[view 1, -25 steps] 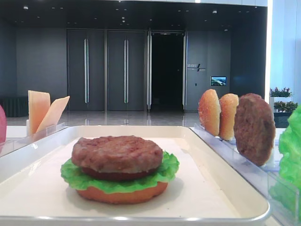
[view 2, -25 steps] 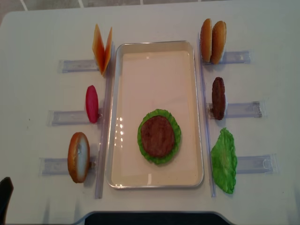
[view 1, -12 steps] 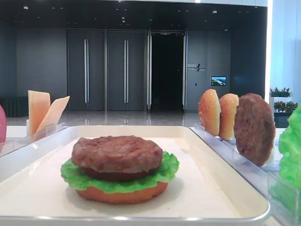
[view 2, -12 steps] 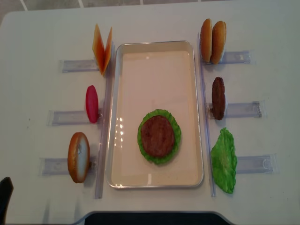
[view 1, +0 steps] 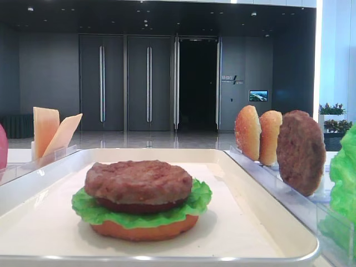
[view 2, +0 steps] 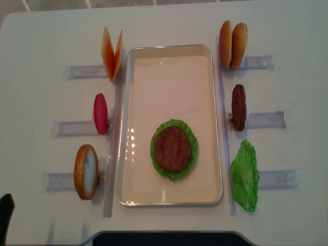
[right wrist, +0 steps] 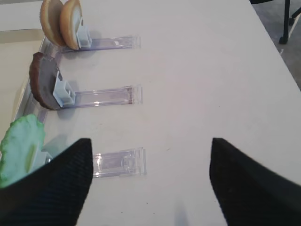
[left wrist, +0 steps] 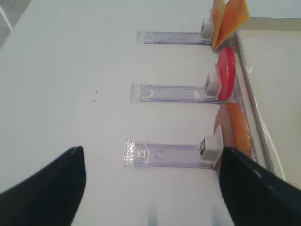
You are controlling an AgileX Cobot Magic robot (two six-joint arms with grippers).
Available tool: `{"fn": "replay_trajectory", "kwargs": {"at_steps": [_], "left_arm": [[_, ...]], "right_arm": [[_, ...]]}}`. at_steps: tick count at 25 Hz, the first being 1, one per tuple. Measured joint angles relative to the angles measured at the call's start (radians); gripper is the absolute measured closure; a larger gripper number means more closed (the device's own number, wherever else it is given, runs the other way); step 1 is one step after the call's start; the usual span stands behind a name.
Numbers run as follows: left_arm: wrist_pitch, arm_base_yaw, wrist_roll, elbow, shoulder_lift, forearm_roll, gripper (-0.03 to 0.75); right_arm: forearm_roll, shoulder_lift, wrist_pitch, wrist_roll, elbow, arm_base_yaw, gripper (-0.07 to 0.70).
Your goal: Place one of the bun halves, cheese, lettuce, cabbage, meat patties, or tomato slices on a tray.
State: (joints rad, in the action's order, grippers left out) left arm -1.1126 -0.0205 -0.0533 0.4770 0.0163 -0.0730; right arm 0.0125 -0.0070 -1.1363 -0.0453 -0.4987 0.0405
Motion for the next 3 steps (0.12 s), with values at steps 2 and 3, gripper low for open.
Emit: {"fn": "replay_trajectory", "kwargs": {"at_steps": [2,3], "left_arm": [[0.0,0.0,0.0,0.0,0.0,0.0,0.024],[0.0,0.0,0.0,0.0,0.0,0.0,0.024]], "right_arm": [[0.001,0.0,0.0,0.0,0.0,0.0,0.108],[0.001,0.0,0.0,0.0,0.0,0.0,0.108]]}}
